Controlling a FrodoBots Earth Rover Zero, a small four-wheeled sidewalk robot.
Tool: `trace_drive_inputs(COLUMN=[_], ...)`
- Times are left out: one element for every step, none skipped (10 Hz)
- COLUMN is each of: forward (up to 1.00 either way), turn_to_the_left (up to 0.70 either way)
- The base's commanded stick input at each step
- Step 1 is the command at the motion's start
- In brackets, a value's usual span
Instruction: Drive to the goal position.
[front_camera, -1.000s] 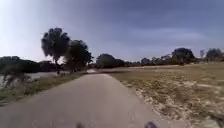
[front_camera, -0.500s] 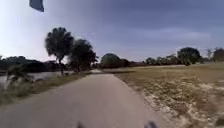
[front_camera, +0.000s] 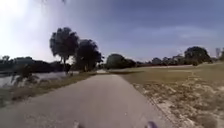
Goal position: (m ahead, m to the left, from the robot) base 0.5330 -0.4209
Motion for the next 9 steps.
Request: trace_drive_inputs(forward=[1.0,1.0,1.0,1.0,1.0,1.0,1.0,1.0,1.0], turn_to_the_left=[0.03,0.03,0.03,0.03,0.03,0.03,0.03,0.03,0.02])
